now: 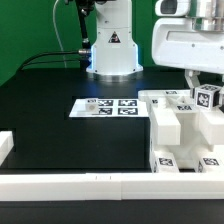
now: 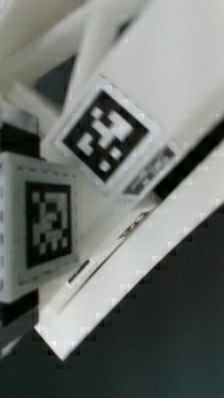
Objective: Assemble chair
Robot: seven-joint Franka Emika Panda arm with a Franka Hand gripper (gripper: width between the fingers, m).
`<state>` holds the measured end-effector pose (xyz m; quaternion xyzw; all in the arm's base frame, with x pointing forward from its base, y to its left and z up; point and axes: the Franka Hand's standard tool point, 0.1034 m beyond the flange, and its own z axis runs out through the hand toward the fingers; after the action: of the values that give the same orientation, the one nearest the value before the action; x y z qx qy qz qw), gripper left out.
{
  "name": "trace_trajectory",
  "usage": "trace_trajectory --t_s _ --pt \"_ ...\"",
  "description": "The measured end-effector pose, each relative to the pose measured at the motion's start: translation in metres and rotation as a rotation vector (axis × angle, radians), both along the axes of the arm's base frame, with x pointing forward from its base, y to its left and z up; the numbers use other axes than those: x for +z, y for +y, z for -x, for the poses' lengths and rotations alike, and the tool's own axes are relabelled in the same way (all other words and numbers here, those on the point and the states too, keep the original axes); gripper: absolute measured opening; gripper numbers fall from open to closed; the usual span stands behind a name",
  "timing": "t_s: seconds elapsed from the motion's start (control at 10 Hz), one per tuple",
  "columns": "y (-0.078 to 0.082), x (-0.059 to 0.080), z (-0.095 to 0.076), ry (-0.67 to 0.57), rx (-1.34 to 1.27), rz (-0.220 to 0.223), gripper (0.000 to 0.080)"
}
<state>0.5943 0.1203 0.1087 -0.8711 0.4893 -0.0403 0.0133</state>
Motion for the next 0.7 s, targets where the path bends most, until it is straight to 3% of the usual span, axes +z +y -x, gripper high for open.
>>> trace_trajectory --t_s 0.4,0.6,0.7 --pt "-0.0010 0.0004 -0.0009 0.002 -0.501 -0.097 0.0266" --pt "-0.0006 0.0001 -0.0006 0.003 -0.545 -0.100 0.0266" --pt "-0.0006 0.0001 -0.0006 0.003 -0.522 -0.098 0.0367"
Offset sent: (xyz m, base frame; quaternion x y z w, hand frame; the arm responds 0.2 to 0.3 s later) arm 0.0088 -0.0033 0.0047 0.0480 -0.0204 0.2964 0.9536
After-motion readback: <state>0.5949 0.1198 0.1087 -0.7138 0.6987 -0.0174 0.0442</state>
